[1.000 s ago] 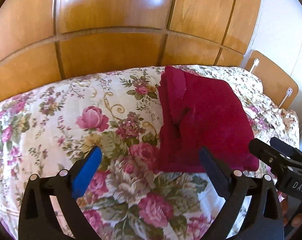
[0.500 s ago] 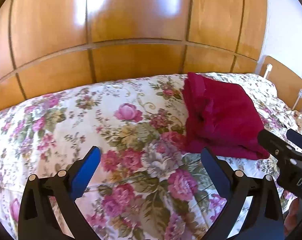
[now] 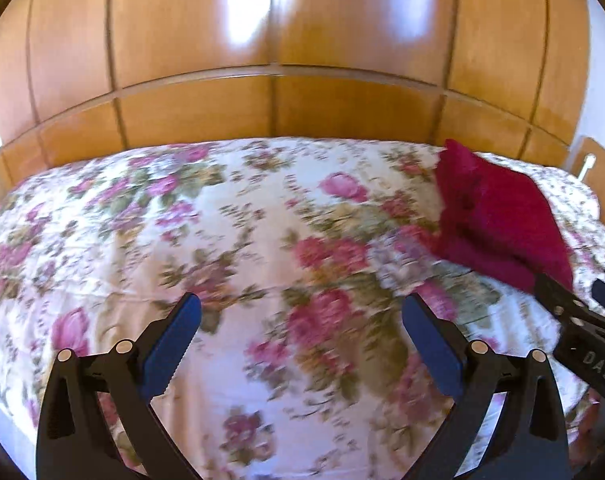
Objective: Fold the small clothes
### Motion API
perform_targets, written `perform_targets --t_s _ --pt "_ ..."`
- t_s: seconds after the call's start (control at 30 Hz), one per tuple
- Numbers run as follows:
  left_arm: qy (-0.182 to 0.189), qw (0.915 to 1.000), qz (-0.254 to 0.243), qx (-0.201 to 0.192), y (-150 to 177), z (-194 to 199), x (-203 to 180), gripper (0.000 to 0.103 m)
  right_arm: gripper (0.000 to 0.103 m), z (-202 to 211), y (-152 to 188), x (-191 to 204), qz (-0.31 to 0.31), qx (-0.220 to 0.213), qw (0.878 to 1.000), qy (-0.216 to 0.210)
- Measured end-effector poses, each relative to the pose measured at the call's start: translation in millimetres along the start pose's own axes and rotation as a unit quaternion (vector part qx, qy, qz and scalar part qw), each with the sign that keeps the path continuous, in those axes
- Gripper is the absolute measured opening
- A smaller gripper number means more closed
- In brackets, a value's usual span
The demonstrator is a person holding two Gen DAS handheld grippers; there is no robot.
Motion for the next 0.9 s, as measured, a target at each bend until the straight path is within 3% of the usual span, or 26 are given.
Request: perform_targets --t_s 0.2,0.47,0.9 --pt "-0.024 0.9997 0.007 -0.002 2.4 4.4 6.0 0.099 0.101 8.0 9.0 -19.2 -0.01 -0.007 0.999 0.045" --pt "-0.001 0.9998 0.014 0.012 10.5 8.2 -18.0 0.099 0.101 12.7 12.2 -29.0 -0.001 -0.02 0.998 0.061" --pt "0.031 0.999 -0.03 -0.004 3.3 8.9 -60.0 0.099 0.101 12.7 13.3 -47.3 -0.025 -0.02 0.997 0.075"
Point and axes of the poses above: each gripper's, at about its wrist camera, not at the fingertips, and z roughly against the way its jaws point, x to its left, y to its underside, the point moved 8 cm from there along -z, roughly the way its jaws point, and after that the axes turned 1 degree about -x, right-handed, at the moved point
